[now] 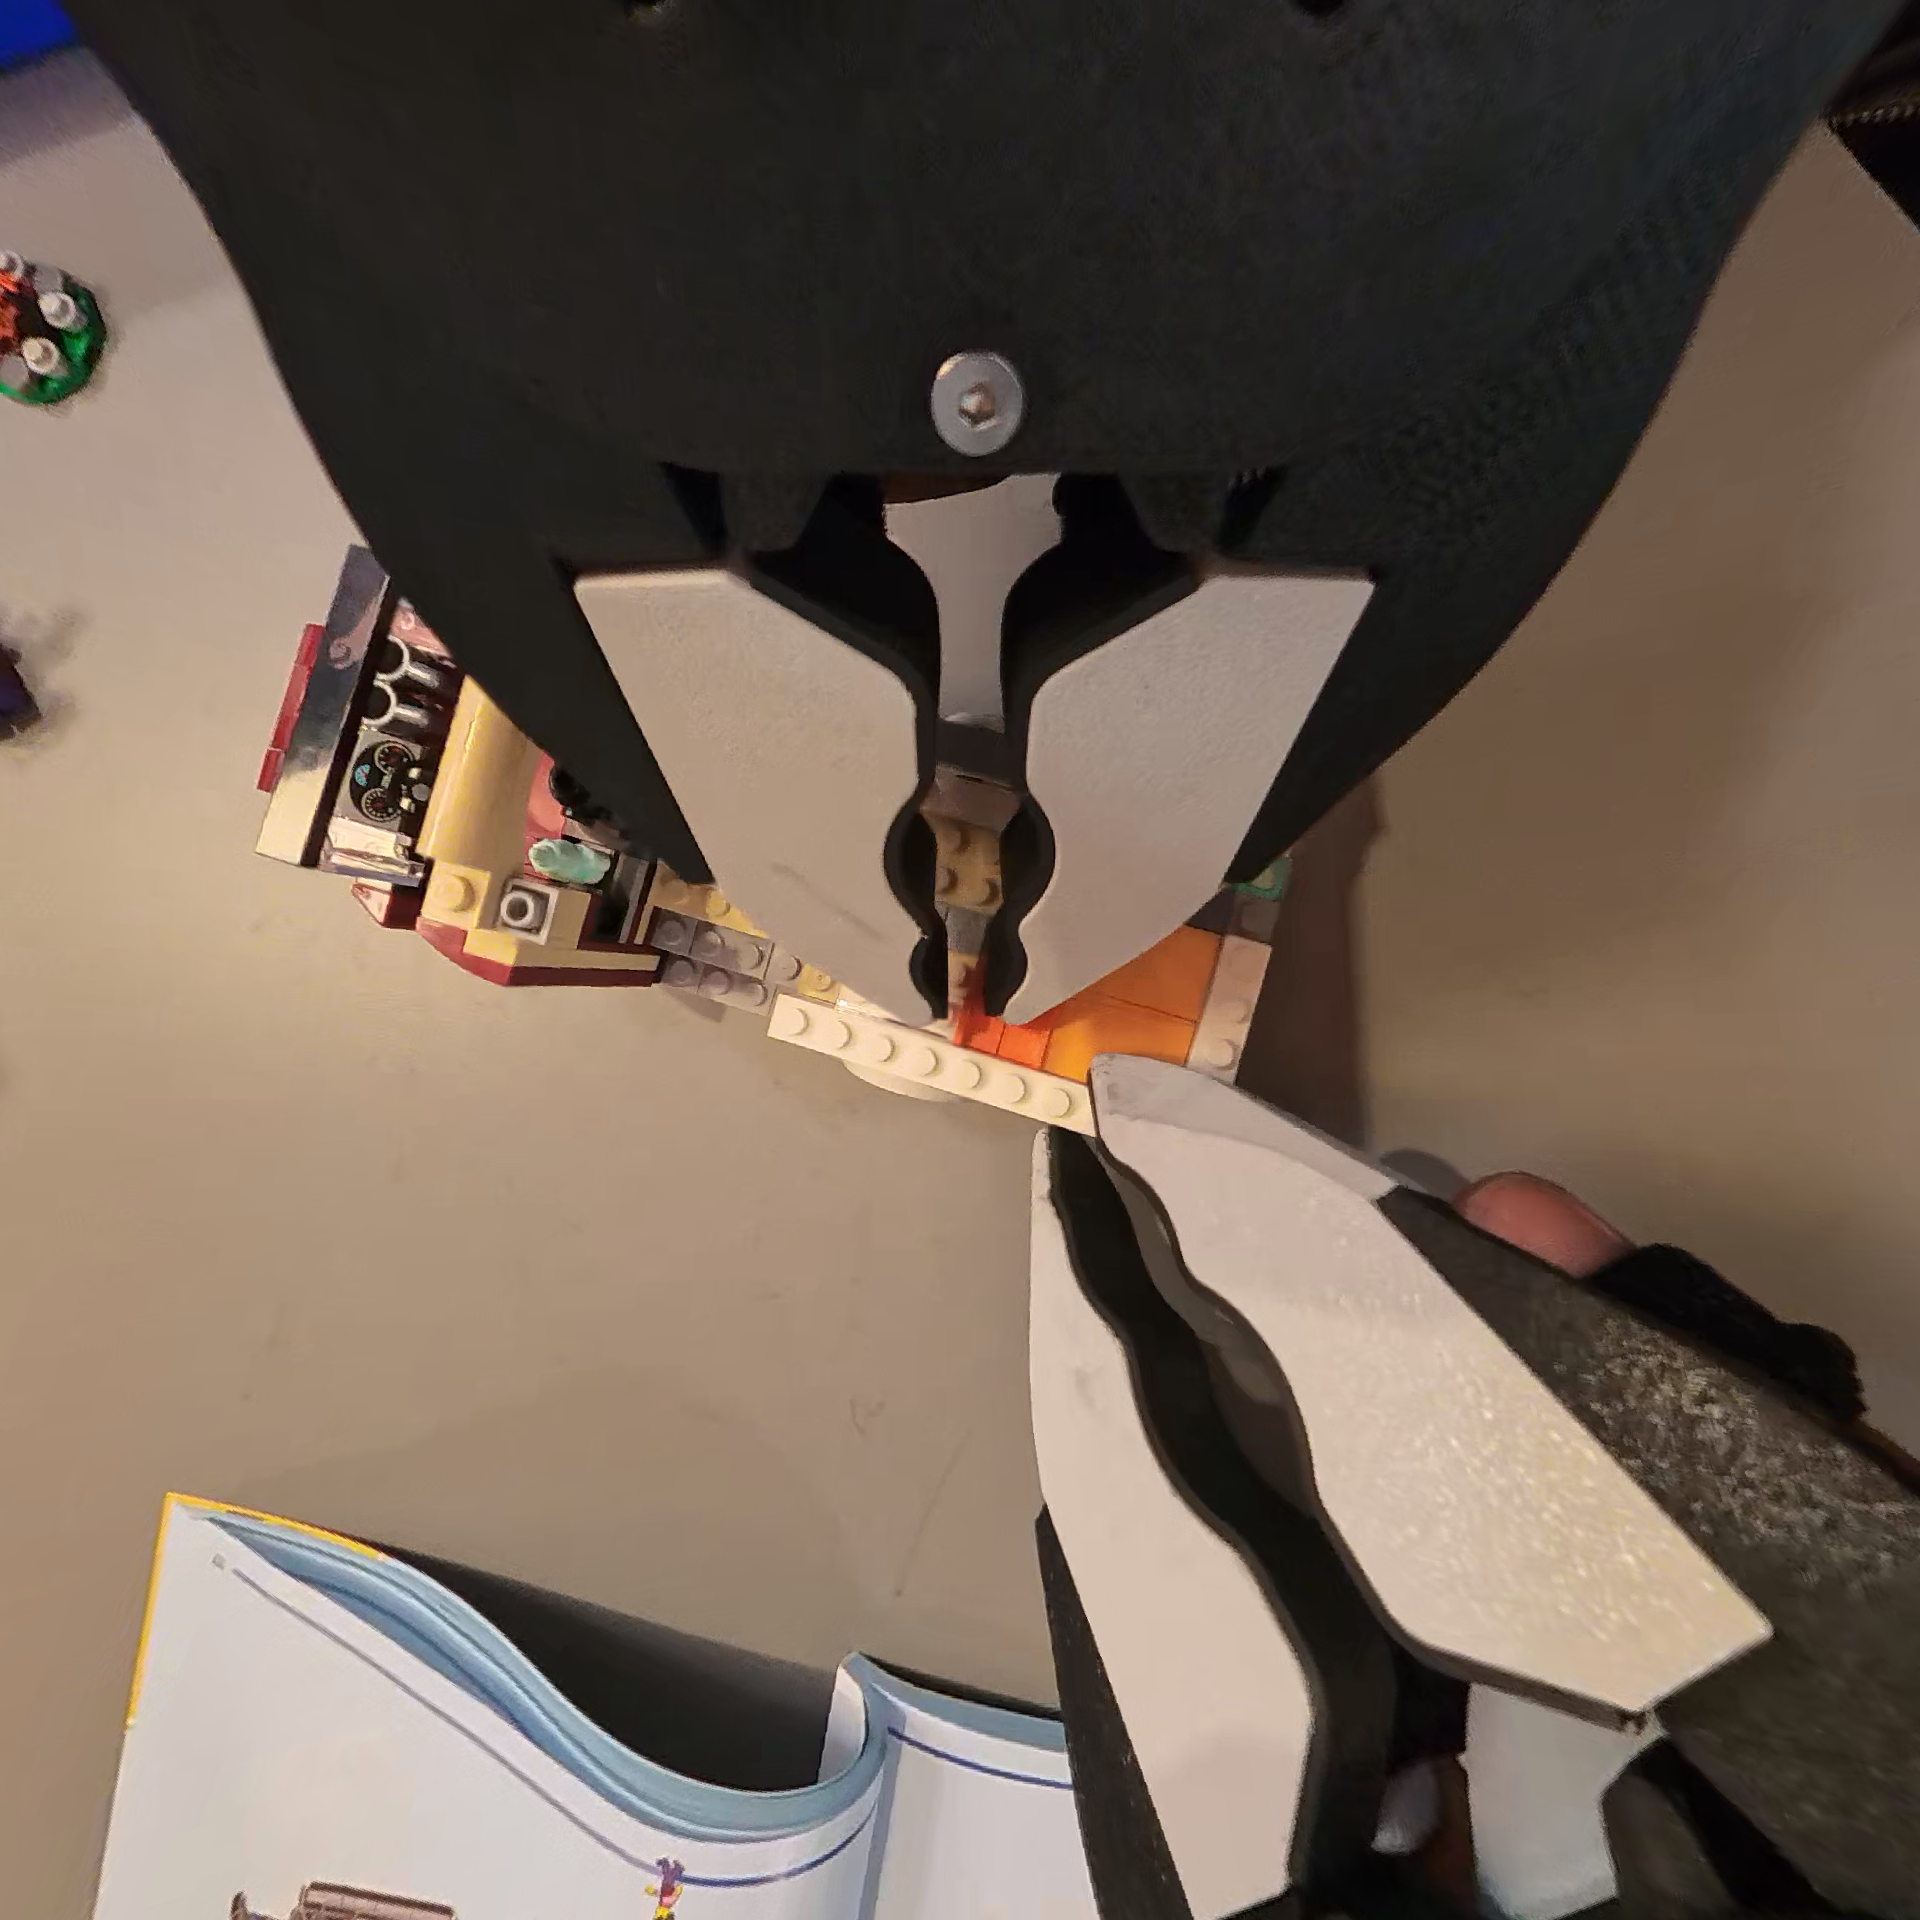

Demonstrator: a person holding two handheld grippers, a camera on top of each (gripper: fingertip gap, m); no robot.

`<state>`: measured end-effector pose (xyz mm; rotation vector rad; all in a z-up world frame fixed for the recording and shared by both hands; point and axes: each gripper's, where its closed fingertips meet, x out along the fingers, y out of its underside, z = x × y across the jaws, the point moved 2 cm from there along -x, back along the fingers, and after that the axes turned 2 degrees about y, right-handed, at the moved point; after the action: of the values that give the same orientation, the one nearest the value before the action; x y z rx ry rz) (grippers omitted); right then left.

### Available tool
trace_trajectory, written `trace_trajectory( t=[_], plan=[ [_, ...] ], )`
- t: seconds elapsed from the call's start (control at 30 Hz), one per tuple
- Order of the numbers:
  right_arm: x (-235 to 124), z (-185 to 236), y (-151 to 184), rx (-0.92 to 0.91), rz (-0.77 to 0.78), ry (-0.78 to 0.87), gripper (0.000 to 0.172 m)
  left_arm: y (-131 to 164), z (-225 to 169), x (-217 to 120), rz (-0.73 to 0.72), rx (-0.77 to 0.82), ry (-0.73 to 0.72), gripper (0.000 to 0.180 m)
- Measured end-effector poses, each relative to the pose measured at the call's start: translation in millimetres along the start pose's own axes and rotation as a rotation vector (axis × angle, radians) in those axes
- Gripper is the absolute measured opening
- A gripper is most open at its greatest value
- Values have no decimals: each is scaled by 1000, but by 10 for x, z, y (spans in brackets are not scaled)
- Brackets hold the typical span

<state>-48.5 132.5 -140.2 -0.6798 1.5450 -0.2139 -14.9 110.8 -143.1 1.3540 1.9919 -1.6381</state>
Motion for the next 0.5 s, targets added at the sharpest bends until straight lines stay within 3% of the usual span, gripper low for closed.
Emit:
trace_trajectory(
  t=[0.23, 0.5],
  plan=[
    [28, -21, -17, 30, -52, -44, 2, -10, 4, 18, -17, -1, 7, 11],
    [-27, -8, -48, -61, -277, 49, 1, -13, 33, 12, -36, -15, 8, 11]
  ],
)
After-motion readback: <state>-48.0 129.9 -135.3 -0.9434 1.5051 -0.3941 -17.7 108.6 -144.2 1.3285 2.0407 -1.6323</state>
